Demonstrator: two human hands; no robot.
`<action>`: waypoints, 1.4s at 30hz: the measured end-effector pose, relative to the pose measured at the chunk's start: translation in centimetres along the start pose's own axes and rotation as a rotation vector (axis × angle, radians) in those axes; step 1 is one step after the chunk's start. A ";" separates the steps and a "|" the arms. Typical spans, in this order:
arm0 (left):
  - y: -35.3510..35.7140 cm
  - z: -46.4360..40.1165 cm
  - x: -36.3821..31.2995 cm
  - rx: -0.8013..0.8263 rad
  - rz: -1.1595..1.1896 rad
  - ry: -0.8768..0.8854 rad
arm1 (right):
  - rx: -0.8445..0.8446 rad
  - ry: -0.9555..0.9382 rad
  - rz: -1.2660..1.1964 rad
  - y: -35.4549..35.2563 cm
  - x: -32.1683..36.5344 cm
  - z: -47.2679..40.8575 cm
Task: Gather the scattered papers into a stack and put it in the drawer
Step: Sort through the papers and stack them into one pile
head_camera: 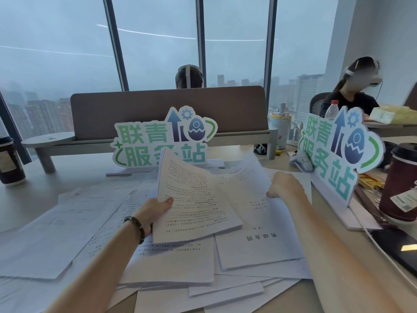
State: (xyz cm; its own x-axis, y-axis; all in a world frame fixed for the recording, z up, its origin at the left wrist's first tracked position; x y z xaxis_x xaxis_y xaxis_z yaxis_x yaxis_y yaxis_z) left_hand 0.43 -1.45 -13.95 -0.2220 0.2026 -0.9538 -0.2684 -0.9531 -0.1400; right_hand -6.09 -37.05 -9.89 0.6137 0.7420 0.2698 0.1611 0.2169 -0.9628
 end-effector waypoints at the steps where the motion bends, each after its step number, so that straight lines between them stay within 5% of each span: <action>1: 0.0 0.0 -0.1 -0.002 -0.002 0.003 | 0.014 -0.012 0.000 -0.1 0.0 -0.1; 8: 0.0 0.2 -0.3 0.002 0.027 0.003 | 0.253 -0.101 -0.099 -1.3 -0.6 -0.1; 14: 0.0 0.3 -0.3 0.005 0.017 0.015 | 0.375 -0.223 -0.550 -3.3 -0.4 0.8; 17: 0.0 0.3 -0.3 0.000 0.002 0.009 | 0.457 -0.307 -0.424 -3.5 -0.1 1.9; 20: -0.1 0.3 -0.3 -0.006 -0.012 0.010 | 0.396 -0.309 -0.354 -4.0 0.5 1.6; 25: 0.0 0.6 -0.5 -0.013 -0.028 0.016 | 0.308 -0.279 -0.793 -7.0 1.8 1.6; 30: 0.1 0.7 -0.6 -0.006 -0.025 0.025 | 0.230 -0.453 -1.016 -10.5 4.8 2.8; 37: 0.0 1.5 -1.1 0.023 0.100 0.059 | 0.330 -0.603 -1.334 -12.4 8.2 4.5; 42: 0.0 1.9 -1.8 0.104 0.211 0.111 | 0.298 -0.543 -1.296 -9.9 7.3 3.1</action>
State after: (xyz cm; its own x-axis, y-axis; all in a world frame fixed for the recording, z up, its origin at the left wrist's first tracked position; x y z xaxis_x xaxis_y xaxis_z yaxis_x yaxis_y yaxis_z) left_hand -0.97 -1.34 -11.70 -0.1806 -0.0301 -0.9831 -0.3227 -0.9424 0.0882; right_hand -5.59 -31.87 1.62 -0.2143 0.0533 0.9753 0.1617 0.9867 -0.0183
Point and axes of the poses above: each hand's wrist, its own z-axis away from the middle knuckle, its own y-axis out of the palm, x = y × z, the point moved 3 cm from there along -z, towards the middle knuckle, and after that the axes turned 1 degree about z, right-handed, at the moved point
